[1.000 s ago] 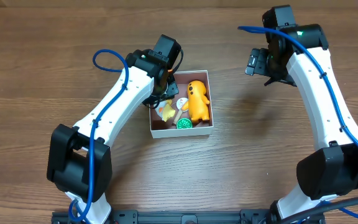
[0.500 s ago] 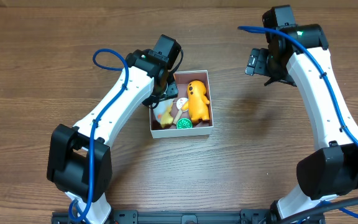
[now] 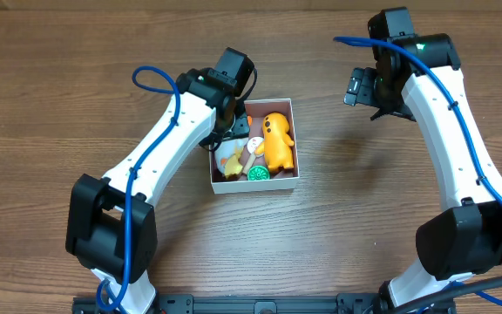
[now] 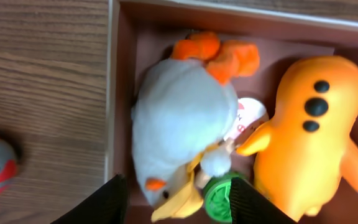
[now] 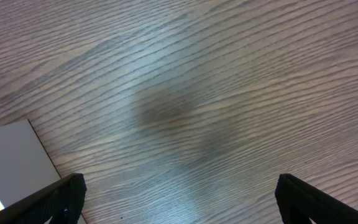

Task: Pack container
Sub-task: 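Move the left gripper back to the red ball and lower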

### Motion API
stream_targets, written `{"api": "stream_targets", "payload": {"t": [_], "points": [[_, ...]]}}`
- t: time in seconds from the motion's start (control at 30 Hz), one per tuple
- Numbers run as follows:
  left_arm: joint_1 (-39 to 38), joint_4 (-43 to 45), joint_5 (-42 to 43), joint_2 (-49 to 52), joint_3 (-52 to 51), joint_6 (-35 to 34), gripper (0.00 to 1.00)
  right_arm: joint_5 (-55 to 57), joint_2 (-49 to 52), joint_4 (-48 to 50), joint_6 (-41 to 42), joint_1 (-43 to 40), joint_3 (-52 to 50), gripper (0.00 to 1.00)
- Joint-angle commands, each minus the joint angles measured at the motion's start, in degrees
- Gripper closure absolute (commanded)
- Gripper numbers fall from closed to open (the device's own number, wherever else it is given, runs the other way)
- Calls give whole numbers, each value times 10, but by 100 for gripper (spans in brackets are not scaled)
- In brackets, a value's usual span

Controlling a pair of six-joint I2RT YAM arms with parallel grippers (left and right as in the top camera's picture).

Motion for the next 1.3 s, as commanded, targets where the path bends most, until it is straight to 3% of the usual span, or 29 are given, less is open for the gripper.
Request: {"api": "stream_targets", "payload": {"t": [0.0,0.17,0.3,0.47,0.53,0.67,0.7,0.83,1.03,1.27], "points": [[11,-42,-25,-18,49,46,47,8,-16,2,0,0,10,0],[36,-93,-70,-79,57,49,46,8,-16,2,0,0,10,0],[46,-150,-71,-127,57,98,45,8,-16,2,0,0,10,0],[45,-198,-72,-163,28,106,42,8,-16,2,0,0,10,0],[45,-183,-72,-176,-5,121,40,8,-16,2,0,0,10,0],[48,-128,-84,-195,-99,142,18,8,-16,2,0,0,10,0],[50,-112,-90,-196,-122,141,17,8,-16,3,0,0,10,0],[76,-49,-81,-197,-196,140,18,8,-16,2,0,0,10,0],[134,-28,-81,-197,-215,156,20,8,-16,2,0,0,10,0],[152,41,-33,-194,-267,222,14,8,-16,2,0,0,10,0]]}}
